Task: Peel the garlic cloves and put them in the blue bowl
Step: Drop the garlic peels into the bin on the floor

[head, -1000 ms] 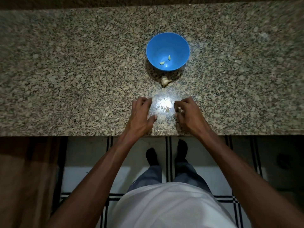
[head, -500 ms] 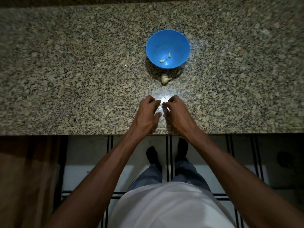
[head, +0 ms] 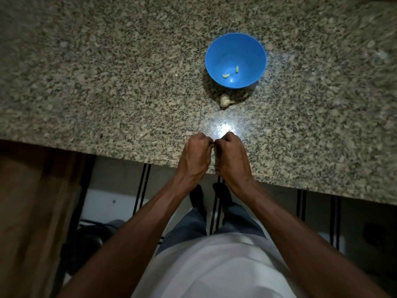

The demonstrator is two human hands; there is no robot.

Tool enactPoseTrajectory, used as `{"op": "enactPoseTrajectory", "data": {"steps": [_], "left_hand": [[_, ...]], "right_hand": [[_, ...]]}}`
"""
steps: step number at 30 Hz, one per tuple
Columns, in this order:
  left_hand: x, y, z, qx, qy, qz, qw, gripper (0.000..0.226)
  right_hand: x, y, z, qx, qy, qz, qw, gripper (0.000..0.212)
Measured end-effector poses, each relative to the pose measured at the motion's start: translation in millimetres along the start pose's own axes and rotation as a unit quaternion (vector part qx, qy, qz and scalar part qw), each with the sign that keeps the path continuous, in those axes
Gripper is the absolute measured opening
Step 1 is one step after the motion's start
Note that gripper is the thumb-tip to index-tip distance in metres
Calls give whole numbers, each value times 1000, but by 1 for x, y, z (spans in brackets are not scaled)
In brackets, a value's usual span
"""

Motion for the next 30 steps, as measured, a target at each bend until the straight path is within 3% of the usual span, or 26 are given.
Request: {"op": "enactPoseTrajectory", "data": {"steps": [3, 6, 9, 12, 17, 23, 26, 30], "left_hand": [[4, -9, -6, -28, 18, 6, 999, 19], [29, 5, -8, -60, 171, -120, 976, 11], [72, 35, -34, -101, 341, -330, 874, 20], [112, 85, -74, -203, 384, -480, 762, 21], [188, 155, -196, -354, 414, -533, 647, 5], [287, 178, -388, -476, 469, -526, 526, 7], [316, 177, -470, -505, 507, -507, 480, 6], [340, 162, -559, -510, 556, -494, 431, 9]], "right_hand": [[-4, 2, 9, 11, 0, 52, 999, 14], [1, 3, 32, 48, -81, 198, 976, 22], [38, -22, 48, 137, -142, 390, 899, 13], [112, -56, 53, 214, -111, 501, 831, 18], [255, -144, 10, 368, -47, 519, 770, 20], [389, -252, -101, 481, -7, 462, 745, 9], [432, -296, -153, 515, -8, 424, 745, 20], [468, -350, -209, 559, 1, 370, 742, 15]]}}
Point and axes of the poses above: each hand's wrist, its own z-axis towards the middle knuckle, its own y-axis out of the back of the hand, x = y × z, the point moved 7 cm from there along z, towards the middle knuckle, and after that the axes turned 2 degrees about y, right-handed, at the moved point
